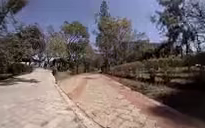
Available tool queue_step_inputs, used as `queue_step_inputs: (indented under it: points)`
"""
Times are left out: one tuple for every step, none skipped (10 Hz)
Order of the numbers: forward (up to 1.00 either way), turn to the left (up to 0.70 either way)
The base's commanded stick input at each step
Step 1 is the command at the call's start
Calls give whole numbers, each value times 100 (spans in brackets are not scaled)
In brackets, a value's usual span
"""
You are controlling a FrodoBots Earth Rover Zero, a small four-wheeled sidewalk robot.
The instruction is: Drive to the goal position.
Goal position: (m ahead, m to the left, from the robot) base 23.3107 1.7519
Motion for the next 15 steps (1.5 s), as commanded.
queue_step_inputs:
  points:
    - [100, 0]
    - [100, 0]
    - [100, 0]
    - [100, 0]
    - [100, 0]
    - [100, 0]
    - [100, 40]
    - [100, 40]
    - [100, 0]
    - [100, 0]
    - [100, 0]
    - [100, 0]
    - [100, 0]
    - [100, 0]
    - [100, 0]
